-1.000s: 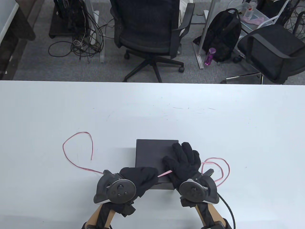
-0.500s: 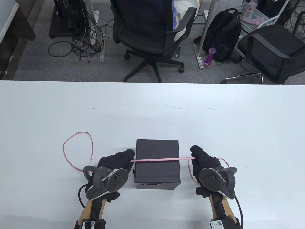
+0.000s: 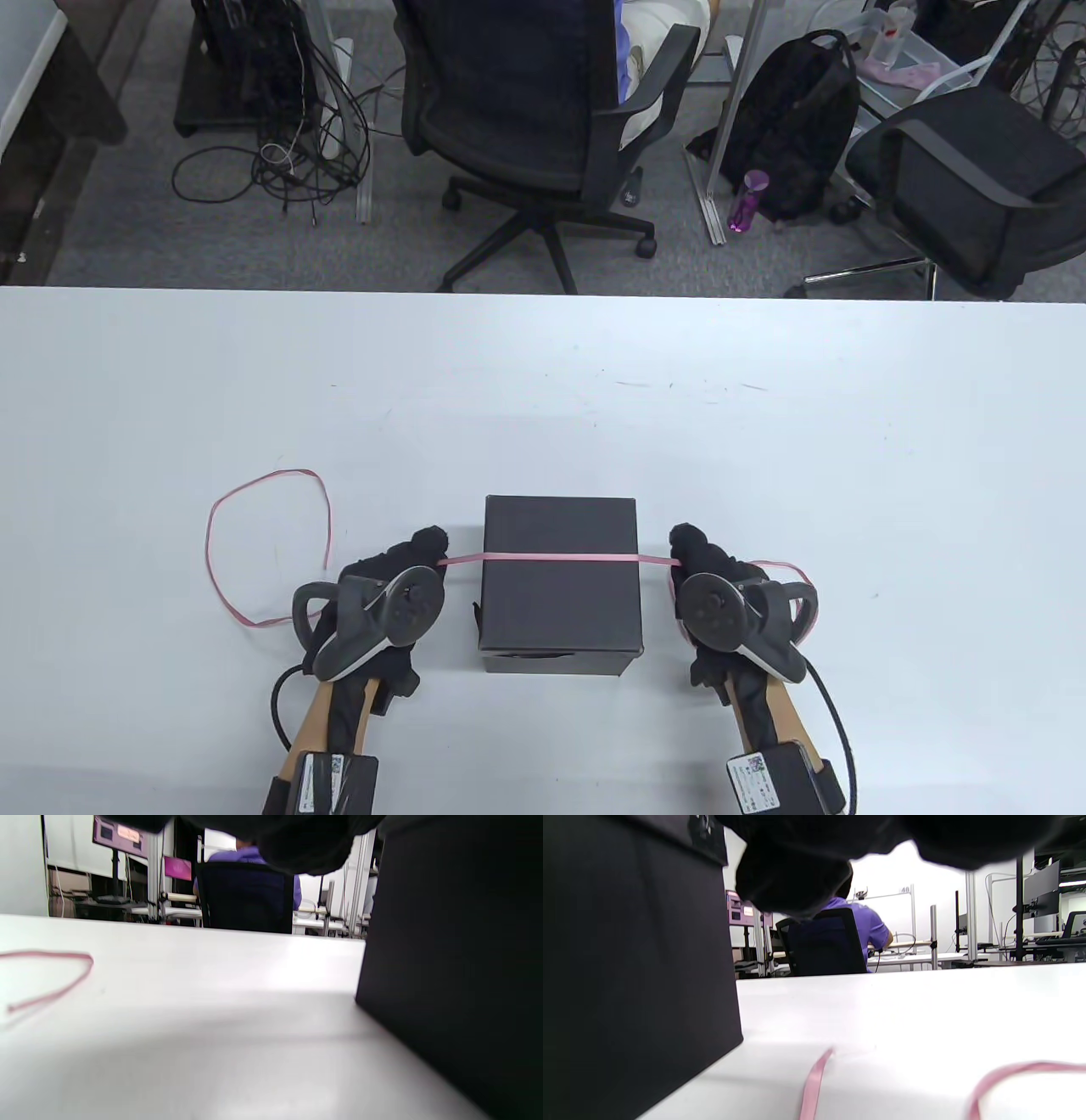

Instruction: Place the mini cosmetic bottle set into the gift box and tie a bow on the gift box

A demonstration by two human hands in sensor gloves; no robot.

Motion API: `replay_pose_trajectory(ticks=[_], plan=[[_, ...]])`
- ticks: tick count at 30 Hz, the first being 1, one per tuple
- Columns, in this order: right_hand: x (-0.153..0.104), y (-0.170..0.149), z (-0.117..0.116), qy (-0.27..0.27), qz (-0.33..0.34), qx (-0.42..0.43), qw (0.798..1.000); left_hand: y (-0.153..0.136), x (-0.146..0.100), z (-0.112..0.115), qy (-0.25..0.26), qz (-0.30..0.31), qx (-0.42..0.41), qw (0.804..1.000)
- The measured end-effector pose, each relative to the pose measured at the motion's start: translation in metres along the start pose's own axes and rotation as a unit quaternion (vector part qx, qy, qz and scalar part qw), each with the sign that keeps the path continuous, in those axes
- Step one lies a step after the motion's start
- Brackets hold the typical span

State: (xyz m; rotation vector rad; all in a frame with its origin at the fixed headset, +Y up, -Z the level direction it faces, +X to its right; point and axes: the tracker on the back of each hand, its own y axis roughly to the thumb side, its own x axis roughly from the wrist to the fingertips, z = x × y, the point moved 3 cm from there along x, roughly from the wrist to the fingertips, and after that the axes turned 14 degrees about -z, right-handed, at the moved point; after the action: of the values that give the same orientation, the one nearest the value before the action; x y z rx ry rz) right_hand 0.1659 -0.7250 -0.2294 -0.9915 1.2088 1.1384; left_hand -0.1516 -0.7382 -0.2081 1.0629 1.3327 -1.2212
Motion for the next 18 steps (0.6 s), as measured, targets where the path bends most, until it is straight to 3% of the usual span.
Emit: replay_pose_trajectory(ticks=[5,13,18], plan=[[-0.002,0.009,-0.019,0.042,0.007,-0.004,0.999,0.007,-0.001,0.02,-0.052,0.001,-0.051,0.997],[-0.005,0.018,-0.04,0.114,0.003,0.063,0.992,0.012,0.001,0.045,-0.152,-0.016,-0.135,0.979],[-0.005,0.017,-0.047,0.139,-0.005,0.098,0.985,0.017,0.0,0.052,-0.168,-0.014,-0.133,0.977]])
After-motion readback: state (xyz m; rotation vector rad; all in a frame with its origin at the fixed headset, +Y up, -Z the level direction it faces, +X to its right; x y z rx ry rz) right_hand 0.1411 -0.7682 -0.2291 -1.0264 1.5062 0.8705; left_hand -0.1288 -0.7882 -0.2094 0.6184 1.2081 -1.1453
